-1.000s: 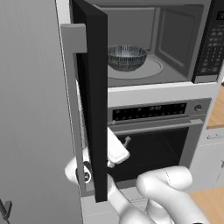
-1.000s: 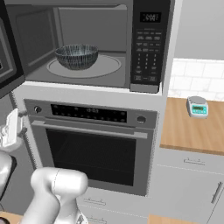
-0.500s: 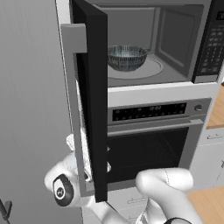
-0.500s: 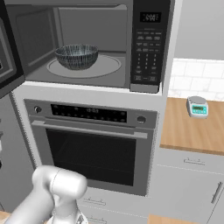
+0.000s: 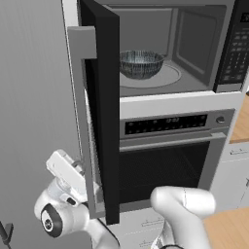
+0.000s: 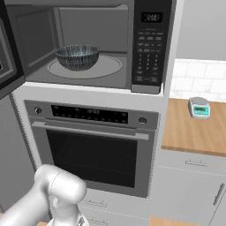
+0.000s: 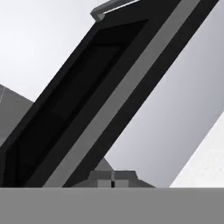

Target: Open the microwave, place the bowl with waffle inside the microwave, then close the microwave door and turn it on.

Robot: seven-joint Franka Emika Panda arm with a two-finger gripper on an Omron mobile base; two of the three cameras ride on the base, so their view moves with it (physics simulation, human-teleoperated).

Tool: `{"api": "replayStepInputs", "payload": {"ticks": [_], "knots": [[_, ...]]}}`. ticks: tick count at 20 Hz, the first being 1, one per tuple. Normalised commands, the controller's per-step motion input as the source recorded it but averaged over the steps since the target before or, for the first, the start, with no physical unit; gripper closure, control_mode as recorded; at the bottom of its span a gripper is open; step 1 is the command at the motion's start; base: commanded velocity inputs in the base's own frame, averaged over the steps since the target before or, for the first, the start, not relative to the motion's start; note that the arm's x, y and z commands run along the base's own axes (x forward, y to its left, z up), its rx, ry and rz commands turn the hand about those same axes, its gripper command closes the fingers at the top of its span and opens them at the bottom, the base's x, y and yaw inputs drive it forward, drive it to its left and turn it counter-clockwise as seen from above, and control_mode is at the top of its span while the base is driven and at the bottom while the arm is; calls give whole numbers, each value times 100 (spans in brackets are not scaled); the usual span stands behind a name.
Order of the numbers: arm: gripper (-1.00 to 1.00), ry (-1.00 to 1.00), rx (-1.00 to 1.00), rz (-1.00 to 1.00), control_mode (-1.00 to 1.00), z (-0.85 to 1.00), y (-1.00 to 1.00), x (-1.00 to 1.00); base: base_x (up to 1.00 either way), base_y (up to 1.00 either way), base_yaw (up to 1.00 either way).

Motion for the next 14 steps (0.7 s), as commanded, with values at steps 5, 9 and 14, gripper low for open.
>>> {"api": "replayStepInputs", "payload": {"ticks": [5,9,14], "knots": [[100,-5,-4,9,-100,11,53,0,0,0,0],[100,-13,12,10,-100,47,8,-2,0,0,0],[100,-15,22,9,-100,63,0,-14,0,0,0]]}}
